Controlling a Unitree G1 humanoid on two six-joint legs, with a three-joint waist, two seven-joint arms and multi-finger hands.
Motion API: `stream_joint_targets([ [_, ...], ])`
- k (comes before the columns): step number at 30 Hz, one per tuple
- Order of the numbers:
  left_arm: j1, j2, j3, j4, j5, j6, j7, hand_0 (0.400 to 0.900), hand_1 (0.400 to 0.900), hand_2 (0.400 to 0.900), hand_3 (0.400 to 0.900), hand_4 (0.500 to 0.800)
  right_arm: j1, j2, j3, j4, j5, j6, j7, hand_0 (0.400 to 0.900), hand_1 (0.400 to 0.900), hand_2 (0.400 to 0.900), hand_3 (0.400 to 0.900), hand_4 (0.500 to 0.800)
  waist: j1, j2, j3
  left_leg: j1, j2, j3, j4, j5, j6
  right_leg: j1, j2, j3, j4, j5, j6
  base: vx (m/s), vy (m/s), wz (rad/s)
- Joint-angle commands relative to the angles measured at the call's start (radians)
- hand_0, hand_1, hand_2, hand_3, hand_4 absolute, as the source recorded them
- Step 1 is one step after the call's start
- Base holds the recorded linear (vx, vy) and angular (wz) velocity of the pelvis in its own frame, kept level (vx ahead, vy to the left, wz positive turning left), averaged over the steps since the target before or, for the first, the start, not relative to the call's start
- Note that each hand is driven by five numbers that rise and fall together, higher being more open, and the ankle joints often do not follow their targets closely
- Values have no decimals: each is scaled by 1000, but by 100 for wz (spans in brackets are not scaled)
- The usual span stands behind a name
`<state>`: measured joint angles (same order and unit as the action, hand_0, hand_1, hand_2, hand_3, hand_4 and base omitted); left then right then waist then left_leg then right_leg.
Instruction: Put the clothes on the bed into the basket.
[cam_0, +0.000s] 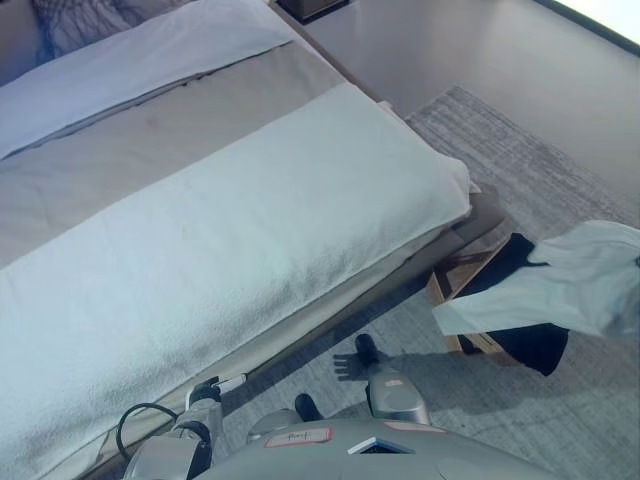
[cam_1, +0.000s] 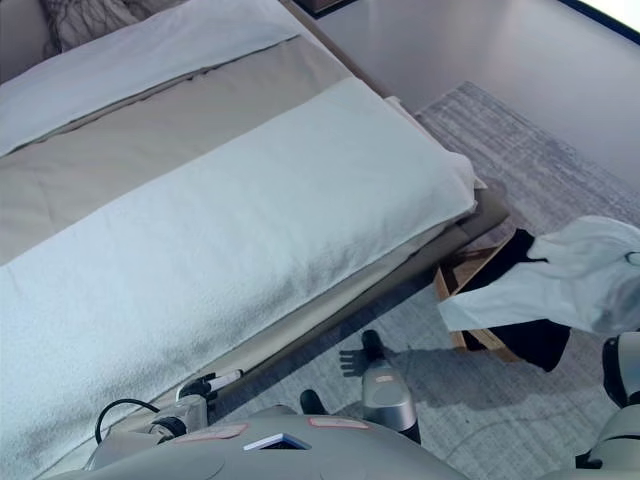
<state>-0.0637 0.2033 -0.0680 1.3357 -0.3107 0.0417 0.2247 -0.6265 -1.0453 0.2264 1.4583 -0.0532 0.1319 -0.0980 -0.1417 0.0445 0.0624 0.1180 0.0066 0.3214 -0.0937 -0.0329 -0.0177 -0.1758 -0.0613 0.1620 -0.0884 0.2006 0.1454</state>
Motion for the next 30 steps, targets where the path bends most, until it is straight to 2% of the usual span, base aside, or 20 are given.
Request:
stream_joint_targets([
  [1, 1, 47, -35, 30, 32, -12, 18, 900, 900, 900, 900, 800, -109, -157, 31, 8, -33, -19, -58, 400, 400, 400, 400, 500, -6, -2, 20, -40, 20, -86, 19, 19, -30, 52, -3, 13, 66, -64, 16, -1, -18, 6],
  [12, -14, 37, -48, 21, 4, -21, 22, 900, 900, 900, 900, 800, -194, -207, 104, -26, -26, -26, -53, 400, 400, 400, 400, 500, -7, 62, 66, -77, 20, -114, 30, 40, -43, 42, -15, -16, 68, -75, -2, -34, -27, 12],
  [17, -18, 28, -65, 23, -8, -23, 18, 900, 900, 900, 900, 800, -202, -184, 127, -40, -7, -34, -32, 400, 400, 400, 400, 500, -1, 101, 97, -103, 23, -140, 36, 60, -56, 36, -24, -45, 72, -84, -11, -35, -49, 20],
  [24, -23, 24, -75, 28, -16, -26, 13, 900, 900, 900, 900, 800, -245, -149, 178, -50, 0, -40, -19, 400, 400, 400, 400, 500, 6, 128, 119, -107, 20, -152, 37, 70, -59, 42, -27, -60, 74, -92, -18, -4, -28, 5],
  [25, -27, 19, -78, 23, -20, -28, 15, 900, 900, 900, 900, 800, -247, -144, 183, -47, -9, -41, -29, 900, 900, 900, 900, 800, 9, 133, 121, -108, 19, -156, 33, 73, -61, 44, -29, -66, 71, -91, -17, 6, -20, 7],
  [30, -38, 12, -93, 27, -12, -28, 14, 900, 900, 900, 900, 800, -233, -121, 178, 3, -8, -41, -11, 900, 900, 900, 900, 800, 15, 132, 118, -109, 22, -166, 25, 80, -64, 55, -30, -82, 60, -93, -19, 3, -28, 11],
])
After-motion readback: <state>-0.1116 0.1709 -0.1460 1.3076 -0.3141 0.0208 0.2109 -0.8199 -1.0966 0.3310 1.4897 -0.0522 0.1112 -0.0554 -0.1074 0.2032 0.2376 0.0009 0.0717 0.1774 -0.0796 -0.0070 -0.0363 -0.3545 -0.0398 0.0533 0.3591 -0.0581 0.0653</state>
